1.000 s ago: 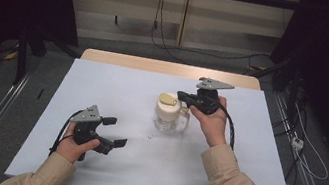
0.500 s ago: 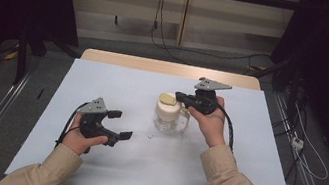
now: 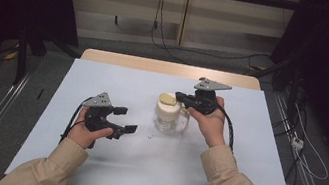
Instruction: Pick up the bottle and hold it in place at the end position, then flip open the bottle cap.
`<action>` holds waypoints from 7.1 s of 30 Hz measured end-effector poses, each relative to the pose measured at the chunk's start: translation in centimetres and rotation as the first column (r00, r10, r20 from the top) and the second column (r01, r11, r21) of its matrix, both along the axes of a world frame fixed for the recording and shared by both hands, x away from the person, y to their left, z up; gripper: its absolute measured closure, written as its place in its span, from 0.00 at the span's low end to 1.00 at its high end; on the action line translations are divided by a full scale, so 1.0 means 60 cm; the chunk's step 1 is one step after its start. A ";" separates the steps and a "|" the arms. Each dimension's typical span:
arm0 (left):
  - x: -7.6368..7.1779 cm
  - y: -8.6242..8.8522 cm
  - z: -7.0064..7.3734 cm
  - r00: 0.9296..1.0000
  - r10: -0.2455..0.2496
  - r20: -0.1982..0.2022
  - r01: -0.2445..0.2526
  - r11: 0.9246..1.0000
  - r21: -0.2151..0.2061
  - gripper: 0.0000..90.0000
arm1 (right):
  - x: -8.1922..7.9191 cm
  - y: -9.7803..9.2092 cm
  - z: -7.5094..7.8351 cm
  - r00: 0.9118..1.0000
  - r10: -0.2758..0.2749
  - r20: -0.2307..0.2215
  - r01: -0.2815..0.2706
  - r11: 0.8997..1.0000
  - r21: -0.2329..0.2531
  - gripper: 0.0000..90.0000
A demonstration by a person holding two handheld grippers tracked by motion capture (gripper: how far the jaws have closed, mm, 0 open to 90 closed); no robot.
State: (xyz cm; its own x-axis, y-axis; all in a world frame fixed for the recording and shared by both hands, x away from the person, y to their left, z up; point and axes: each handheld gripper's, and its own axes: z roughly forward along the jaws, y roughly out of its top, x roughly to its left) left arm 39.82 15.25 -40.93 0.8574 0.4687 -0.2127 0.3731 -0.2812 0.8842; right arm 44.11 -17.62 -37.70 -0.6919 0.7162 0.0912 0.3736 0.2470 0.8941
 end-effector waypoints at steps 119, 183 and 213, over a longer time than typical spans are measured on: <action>0.118 -0.125 0.070 0.999 -0.006 -0.032 0.011 0.990 0.140 1.00 | 0.000 0.005 0.004 1.000 -0.012 0.004 0.012 0.999 -0.030 1.00; 0.111 -0.161 0.096 0.998 -0.055 0.001 0.055 0.993 0.106 1.00 | -0.001 -0.010 0.003 0.999 -0.053 -0.001 0.053 0.998 -0.030 1.00; 0.112 -0.173 0.095 0.997 -0.079 -0.006 0.079 0.992 0.095 1.00 | 0.003 -0.014 0.000 0.998 -0.057 -0.012 0.057 0.998 -0.030 1.00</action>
